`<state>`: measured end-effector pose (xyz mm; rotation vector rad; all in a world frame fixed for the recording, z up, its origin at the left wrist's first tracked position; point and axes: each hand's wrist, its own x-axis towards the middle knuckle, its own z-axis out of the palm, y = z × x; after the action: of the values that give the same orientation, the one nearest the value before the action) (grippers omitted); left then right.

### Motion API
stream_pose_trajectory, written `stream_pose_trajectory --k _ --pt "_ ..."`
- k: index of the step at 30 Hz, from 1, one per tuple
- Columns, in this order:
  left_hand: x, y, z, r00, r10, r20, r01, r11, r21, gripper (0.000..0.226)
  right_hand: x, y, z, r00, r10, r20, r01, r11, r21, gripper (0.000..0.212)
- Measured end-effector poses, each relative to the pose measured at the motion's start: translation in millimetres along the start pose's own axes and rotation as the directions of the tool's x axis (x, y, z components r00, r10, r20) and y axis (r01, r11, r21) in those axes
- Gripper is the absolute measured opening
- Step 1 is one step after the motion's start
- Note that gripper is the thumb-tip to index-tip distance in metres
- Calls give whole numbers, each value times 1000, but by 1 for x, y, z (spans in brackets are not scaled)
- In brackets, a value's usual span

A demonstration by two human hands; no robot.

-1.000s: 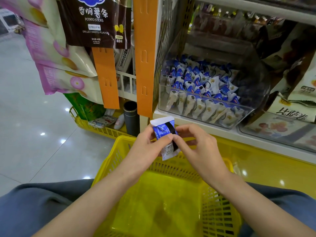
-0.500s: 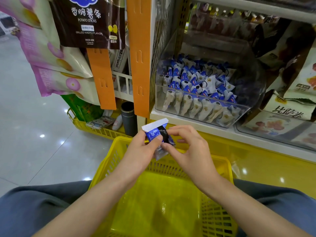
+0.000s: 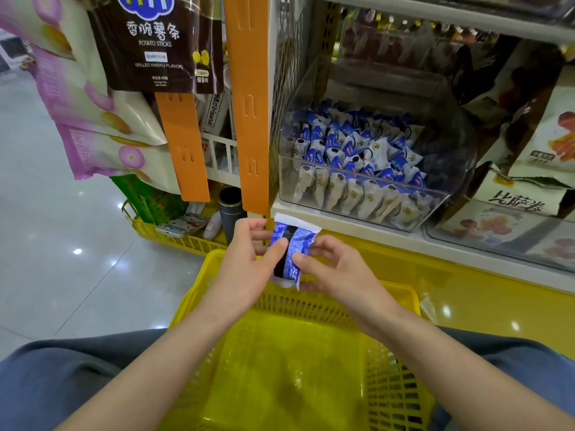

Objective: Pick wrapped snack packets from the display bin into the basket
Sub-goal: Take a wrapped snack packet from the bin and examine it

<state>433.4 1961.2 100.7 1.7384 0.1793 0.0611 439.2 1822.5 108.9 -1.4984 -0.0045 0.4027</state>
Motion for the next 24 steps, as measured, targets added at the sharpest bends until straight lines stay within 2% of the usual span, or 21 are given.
stream_pose_trajectory --k 2,5,9,15,16,21,24 --pt "-1 -2 2 999 35 6 -36 997 74 27 2 3 1 997 -53 -55 48 995 -86 21" --pt "-2 -4 2 996 42 81 -50 994 94 18 4 9 0 978 -192 -86 156 934 -321 23" --pt "-2 -3 -1 995 69 75 -75 993 91 19 2 13 -1 920 -391 -18 327 793 -514 29" --pt "-4 -9 -1 976 190 108 -213 941 264 25 -3 18 -4 847 -518 118 423 522 -741 30" --pt "-4 -11 -1 973 202 111 -226 932 283 26 -3 19 -4 849 -515 120 420 520 -744 32" --pt "-1 -13 -1 963 251 96 -268 907 326 31 2 16 -1 901 -431 47 361 687 -631 27" --pt "1 -12 -2 970 222 96 -241 923 300 31 5 15 0 911 -412 -9 340 763 -549 34"
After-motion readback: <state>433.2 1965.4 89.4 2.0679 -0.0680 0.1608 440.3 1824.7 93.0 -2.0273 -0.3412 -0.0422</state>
